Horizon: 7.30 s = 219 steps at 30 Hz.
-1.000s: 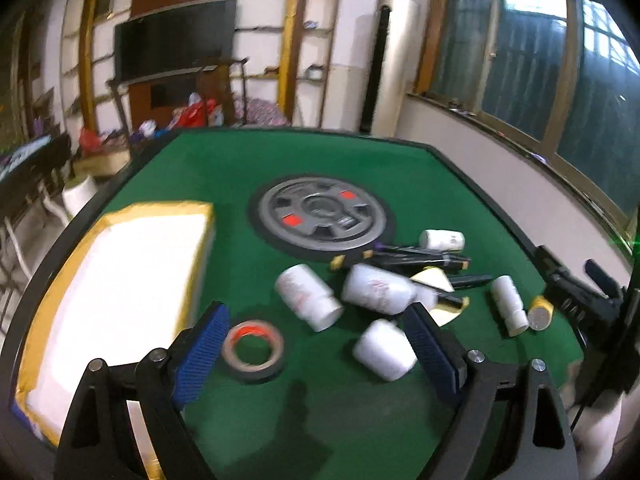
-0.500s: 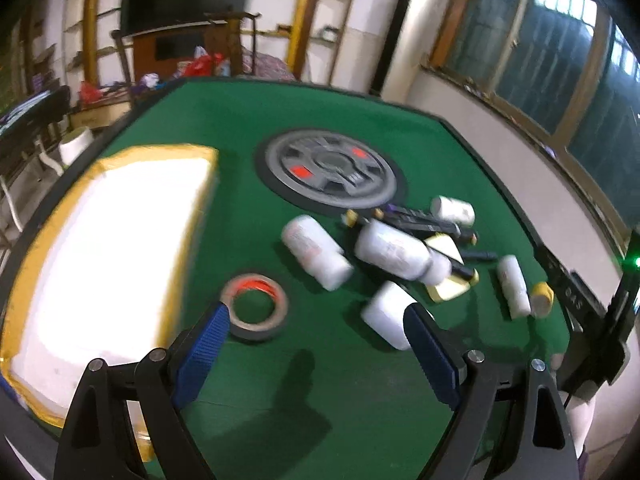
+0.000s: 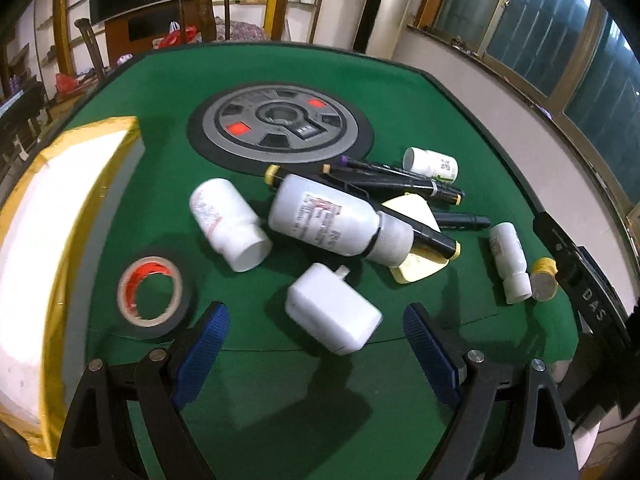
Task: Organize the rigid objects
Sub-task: 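Move the left tool to the white power adapter while the right tool approaches a white pill bottle, then close the left tool on the white adapter while the right tool grasps the white pill bottle, then carry the adapter with the left tool into the foam tray while the right tool drops the bottle there, then move both open tools back toward the white bottles on the table, then grasp a white bottle with the left tool while the right tool grasps another white bottle, then carry both white bottles into the foam tray and open both tools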
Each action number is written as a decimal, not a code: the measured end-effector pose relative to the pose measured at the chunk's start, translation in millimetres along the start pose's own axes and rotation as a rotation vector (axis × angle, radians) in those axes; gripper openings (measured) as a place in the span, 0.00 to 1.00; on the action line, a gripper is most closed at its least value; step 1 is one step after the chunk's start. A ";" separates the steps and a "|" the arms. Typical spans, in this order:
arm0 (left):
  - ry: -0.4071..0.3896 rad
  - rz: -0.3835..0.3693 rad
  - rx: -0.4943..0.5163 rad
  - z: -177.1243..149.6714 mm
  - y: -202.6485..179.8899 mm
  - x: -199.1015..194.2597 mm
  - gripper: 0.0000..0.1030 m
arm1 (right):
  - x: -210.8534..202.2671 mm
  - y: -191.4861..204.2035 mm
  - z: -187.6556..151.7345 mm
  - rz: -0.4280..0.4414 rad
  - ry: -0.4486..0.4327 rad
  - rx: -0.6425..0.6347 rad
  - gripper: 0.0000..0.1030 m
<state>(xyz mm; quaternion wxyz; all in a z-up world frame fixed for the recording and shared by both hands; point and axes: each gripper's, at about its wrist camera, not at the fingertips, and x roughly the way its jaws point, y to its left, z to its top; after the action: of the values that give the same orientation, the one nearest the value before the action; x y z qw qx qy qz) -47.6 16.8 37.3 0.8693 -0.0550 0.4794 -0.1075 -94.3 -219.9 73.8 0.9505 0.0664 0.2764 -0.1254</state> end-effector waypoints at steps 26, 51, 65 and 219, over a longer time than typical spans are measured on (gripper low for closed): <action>-0.030 0.083 0.083 -3.1 -14.9 29.9 0.58 | 6.9 -2.1 -2.0 0.008 0.052 0.021 1.00; -0.116 -0.081 0.064 -16.3 13.8 -36.0 0.51 | 5.2 -68.9 15.9 0.145 0.138 0.217 1.00; -0.135 -0.094 0.013 -22.5 47.2 -55.5 0.51 | 47.9 10.7 1.2 0.158 0.330 -0.092 0.65; -0.074 0.069 -0.087 26.5 206.4 -92.6 0.41 | -0.2 162.4 -19.3 0.781 0.506 -0.077 0.33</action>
<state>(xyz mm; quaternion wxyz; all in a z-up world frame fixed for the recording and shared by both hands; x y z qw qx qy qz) -45.4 239.1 86.5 0.8864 -0.0802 0.4526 -0.0542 -59.6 -60.2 66.9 0.8311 0.1586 0.4582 0.2724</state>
